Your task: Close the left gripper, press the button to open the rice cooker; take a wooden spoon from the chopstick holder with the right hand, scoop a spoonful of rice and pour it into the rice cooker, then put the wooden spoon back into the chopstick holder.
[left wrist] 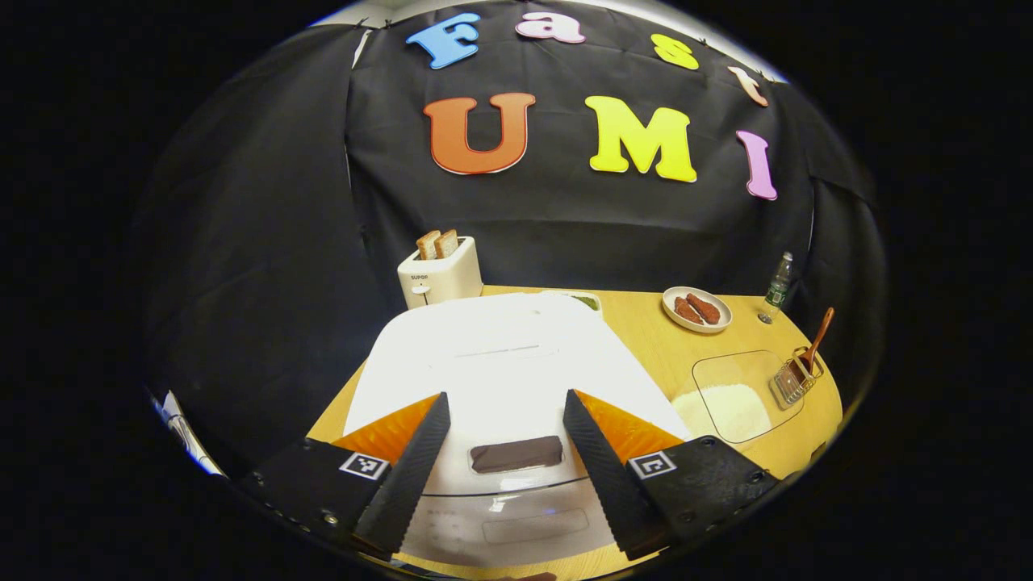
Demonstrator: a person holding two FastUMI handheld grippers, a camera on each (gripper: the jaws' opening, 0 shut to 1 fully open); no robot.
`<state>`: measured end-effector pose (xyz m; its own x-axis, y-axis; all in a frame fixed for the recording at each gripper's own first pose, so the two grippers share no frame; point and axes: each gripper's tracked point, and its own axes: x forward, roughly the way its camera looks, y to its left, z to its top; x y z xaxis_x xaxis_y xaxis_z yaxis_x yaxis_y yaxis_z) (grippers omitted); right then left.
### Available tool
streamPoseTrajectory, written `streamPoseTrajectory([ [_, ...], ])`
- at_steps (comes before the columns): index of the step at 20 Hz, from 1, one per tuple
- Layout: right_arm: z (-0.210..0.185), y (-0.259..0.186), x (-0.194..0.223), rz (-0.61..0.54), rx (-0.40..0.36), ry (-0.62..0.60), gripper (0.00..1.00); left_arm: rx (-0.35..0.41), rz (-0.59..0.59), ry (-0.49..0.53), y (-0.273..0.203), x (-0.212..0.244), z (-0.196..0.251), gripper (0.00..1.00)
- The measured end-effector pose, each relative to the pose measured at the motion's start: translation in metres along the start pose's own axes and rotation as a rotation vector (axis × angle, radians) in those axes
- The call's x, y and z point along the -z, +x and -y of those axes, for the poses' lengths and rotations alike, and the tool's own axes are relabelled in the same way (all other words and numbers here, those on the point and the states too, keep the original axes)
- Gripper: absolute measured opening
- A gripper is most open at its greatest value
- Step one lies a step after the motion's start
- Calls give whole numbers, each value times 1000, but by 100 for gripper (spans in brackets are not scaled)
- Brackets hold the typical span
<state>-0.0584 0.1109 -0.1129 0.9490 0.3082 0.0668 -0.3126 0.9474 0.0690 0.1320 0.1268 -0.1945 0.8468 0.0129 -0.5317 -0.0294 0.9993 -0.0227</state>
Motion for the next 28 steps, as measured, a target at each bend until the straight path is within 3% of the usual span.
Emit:
streamPoseTrajectory([
  [17, -3, -1, 5, -11, 5, -2, 100, -10, 148, -3, 1, 7, 0, 95],
  [28, -5, -3, -14, 33, 35, -58, 100, -34, 230, 7, -9, -2, 3, 92],
])
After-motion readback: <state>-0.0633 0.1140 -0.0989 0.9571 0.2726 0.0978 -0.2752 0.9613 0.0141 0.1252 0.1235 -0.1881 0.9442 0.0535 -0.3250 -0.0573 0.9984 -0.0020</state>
